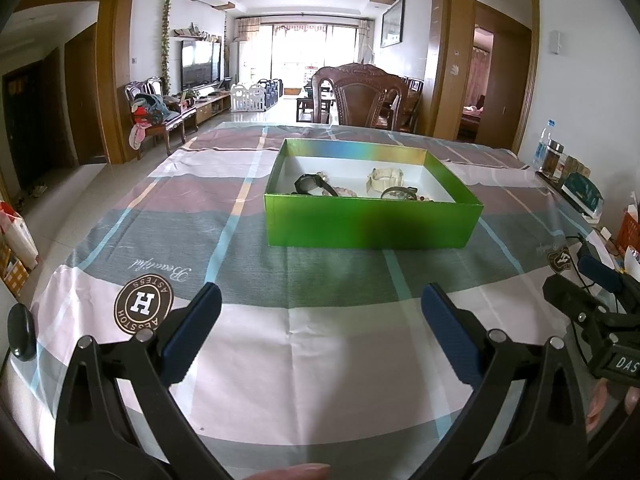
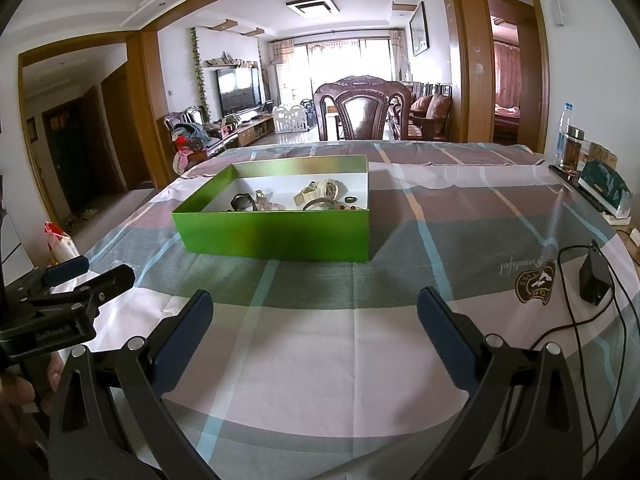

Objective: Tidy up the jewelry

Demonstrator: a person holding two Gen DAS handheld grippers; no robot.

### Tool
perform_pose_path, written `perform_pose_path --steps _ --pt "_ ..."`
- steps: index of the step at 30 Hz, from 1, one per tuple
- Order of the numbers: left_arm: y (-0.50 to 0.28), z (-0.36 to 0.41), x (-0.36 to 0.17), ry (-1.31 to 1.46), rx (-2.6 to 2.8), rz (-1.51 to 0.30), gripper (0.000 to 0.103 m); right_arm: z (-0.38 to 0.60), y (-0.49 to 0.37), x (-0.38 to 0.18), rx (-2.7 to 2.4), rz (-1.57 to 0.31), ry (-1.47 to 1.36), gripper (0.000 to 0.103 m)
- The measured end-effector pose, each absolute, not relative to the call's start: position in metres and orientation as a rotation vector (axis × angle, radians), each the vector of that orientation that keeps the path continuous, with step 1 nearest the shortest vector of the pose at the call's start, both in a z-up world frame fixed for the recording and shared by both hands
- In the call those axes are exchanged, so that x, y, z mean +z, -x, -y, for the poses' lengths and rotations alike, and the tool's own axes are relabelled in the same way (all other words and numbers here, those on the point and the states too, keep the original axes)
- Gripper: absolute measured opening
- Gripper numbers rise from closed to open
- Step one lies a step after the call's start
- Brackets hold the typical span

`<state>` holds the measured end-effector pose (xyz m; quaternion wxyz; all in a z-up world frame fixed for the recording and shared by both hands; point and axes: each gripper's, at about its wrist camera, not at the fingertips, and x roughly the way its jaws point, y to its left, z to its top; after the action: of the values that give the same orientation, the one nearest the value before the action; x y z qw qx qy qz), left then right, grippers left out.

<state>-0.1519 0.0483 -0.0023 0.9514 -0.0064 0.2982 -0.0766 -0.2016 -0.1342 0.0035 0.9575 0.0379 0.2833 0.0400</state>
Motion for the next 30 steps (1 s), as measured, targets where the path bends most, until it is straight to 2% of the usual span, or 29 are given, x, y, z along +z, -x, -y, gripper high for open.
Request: perform_pose_path --steps 30 --pt "0.1490 -0.0512 -0.0067 0.008 -0.153 -0.614 0.099 0.1353 0.2005 -0.0002 0.083 -0.578 -0.081 0.100"
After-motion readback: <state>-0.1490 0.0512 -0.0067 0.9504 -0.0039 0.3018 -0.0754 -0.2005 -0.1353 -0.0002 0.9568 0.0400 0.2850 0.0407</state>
